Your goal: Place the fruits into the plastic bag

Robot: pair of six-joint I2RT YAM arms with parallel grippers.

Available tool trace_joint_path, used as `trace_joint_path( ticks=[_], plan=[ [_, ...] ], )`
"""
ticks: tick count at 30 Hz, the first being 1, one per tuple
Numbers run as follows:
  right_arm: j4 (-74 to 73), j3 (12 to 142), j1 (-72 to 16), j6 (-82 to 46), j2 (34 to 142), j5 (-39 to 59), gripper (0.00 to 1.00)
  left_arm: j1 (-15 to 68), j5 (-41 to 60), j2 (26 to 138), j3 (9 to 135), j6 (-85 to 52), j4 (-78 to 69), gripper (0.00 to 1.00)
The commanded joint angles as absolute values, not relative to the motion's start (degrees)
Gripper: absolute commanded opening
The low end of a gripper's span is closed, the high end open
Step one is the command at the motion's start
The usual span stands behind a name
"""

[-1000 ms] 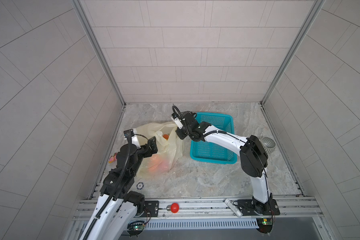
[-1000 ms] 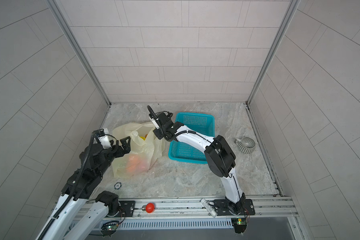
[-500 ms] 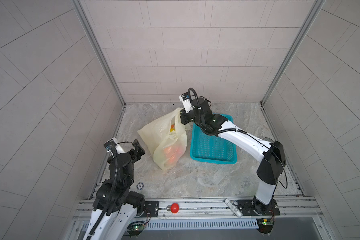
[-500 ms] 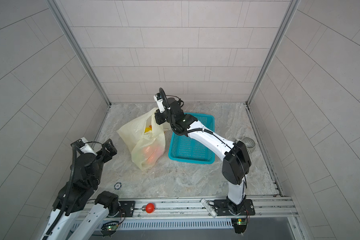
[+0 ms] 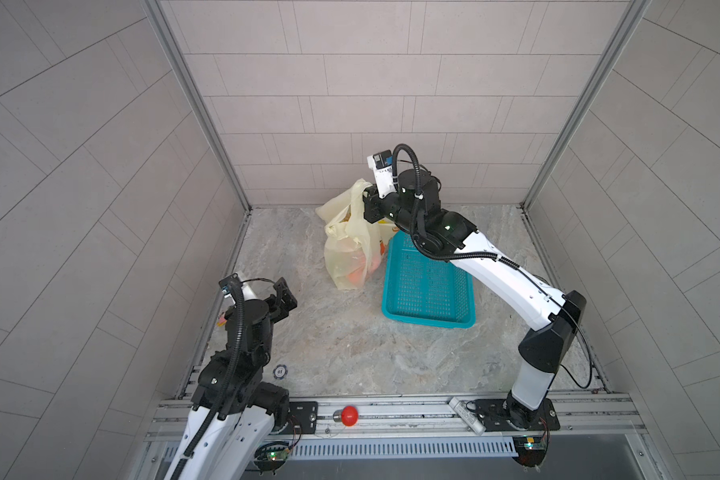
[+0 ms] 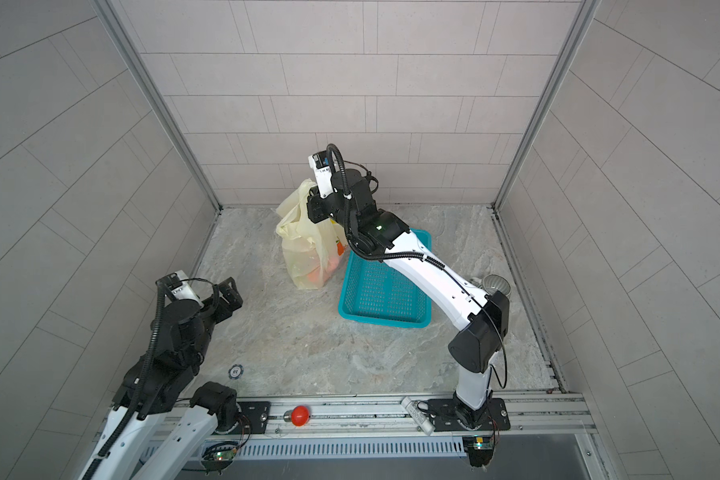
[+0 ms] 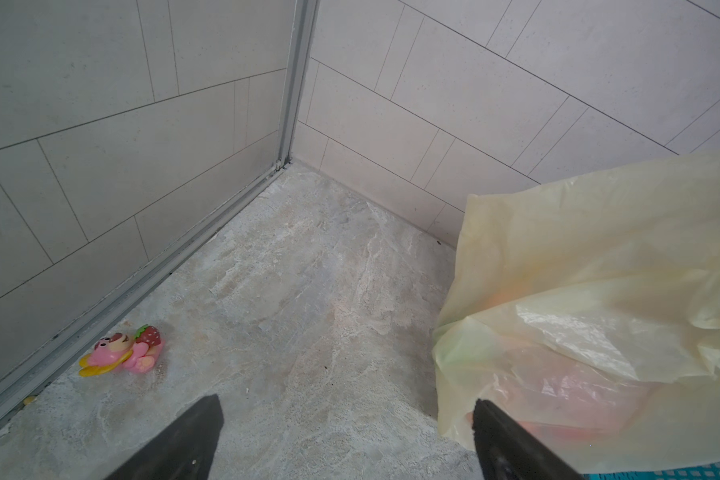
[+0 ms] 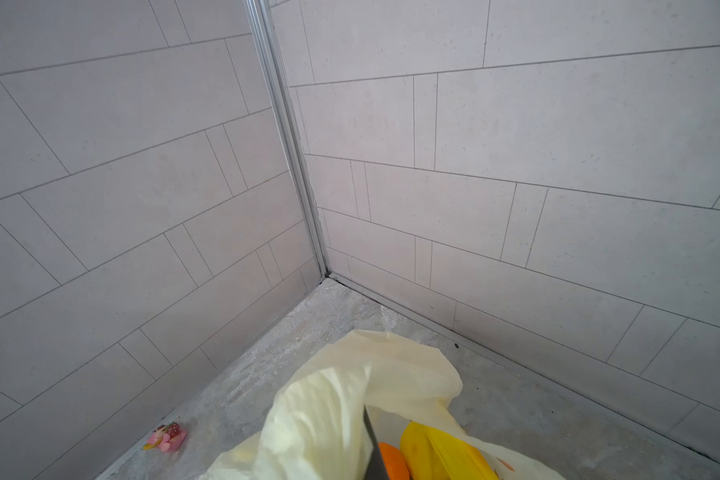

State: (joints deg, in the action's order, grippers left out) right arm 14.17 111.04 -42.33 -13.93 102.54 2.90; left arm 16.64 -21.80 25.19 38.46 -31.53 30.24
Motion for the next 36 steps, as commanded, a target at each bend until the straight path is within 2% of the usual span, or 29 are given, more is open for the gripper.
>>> trace_joint_path(
  ticks=[1, 5, 9, 15, 16, 17, 18, 19, 22, 23, 24, 30, 33, 36],
  plan=[
    [18.69, 109.4, -43.5, -12.07, 104.04, -1.45, 0.0, 16.7, -19.15, 26.09, 37.6, -31.64, 29.11, 1.0],
    [22.99, 109.22, -44.02, -11.67, 107.09, -3.77, 0.0, 16.56, -17.97, 27.08, 37.76, -31.46, 28.93, 1.0],
    [25.03, 107.64, -44.12, -11.08, 109.31, -1.96, 0.0, 16.57, -17.16, 27.52, 37.63, -31.36, 28.52, 1.0],
    [23.66, 103.42, -43.91, -11.16, 107.32, 0.48, 0.02, 16.37, -16.23, 28.44, 37.44, -31.22, 27.95, 1.0],
    [22.88, 102.5, -43.73, -11.17, 106.25, 0.87, 0.07, 16.35, -16.25, 28.73, 37.47, -31.16, 27.95, 1.0],
    [22.13, 101.83, -43.61, -11.19, 104.91, 1.12, 0.19, 16.35, -16.37, 28.97, 37.53, -31.09, 27.97, 1.0],
    [21.32, 100.77, -43.51, -11.23, 103.2, 1.04, 0.37, 16.28, -16.53, 29.24, 37.61, -30.92, 28.0, 1.0],
    [20.34, 99.26, -43.42, -11.49, 101.21, 0.6, 0.5, 16.19, -16.91, 29.51, 37.91, -30.56, 28.16, 1.0],
    [17.38, 94.02, -43.16, -11.65, 95.06, -0.96, 0.79, 15.96, -18.71, 30.38, 38.9, -29.26, 28.89, 1.0],
    [17.07, 92.6, -43.03, -11.72, 93.26, -1.69, 0.97, 15.86, -19.49, 30.64, 39.29, -28.82, 29.07, 1.0],
    [17.05, 91.09, -42.84, -11.76, 91.16, -2.46, 0.99, 15.83, -20.55, 31.05, 39.69, -28.46, 29.33, 1.0],
    [17.99, 79.65, -39.86, -12.22, 78.03, -6.14, 0.99, 15.52, -26.39, 33.92, 41.49, -26.97, 29.76, 1.0],
    [17.64, 72.63, -36.63, -12.87, 70.94, -12.94, 0.99, 15.15, -29.25, 36.54, 42.83, -24.16, 28.52, 1.0],
    [15.36, 63.11, -29.31, -16.47, 64.51, -21.08, 0.99, 13.93, -31.58, 40.71, 43.69, -19.55, 24.39, 1.0]
  ],
)
